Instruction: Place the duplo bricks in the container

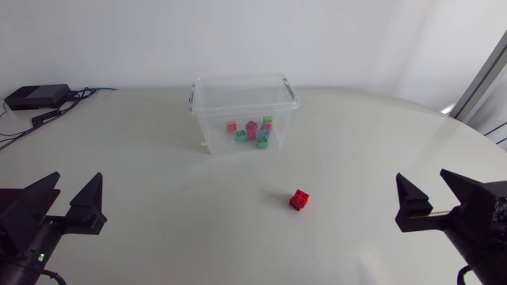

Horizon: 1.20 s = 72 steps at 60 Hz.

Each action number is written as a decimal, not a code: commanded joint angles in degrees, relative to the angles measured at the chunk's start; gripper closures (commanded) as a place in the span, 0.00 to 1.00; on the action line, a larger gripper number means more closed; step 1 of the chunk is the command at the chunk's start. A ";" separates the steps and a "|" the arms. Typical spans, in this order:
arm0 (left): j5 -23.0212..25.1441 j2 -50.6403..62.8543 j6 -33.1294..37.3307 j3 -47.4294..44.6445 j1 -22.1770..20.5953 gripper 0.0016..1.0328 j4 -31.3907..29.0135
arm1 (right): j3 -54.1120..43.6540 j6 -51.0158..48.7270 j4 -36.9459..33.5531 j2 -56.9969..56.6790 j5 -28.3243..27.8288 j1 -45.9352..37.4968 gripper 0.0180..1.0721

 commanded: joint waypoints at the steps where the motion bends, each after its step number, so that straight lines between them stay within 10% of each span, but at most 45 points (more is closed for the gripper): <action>1: -0.55 -0.63 0.06 -0.91 -0.28 0.04 0.10 | 6.72 2.10 0.48 8.00 0.43 0.71 0.05; 45: -0.55 -0.63 -0.02 -0.82 -0.46 0.04 0.10 | 50.49 -11.88 -32.75 67.67 -6.95 10.65 0.05; 72: -0.55 -0.63 -0.02 -0.82 -0.46 0.04 0.10 | 57.35 -21.02 -36.00 86.75 -7.22 20.67 0.05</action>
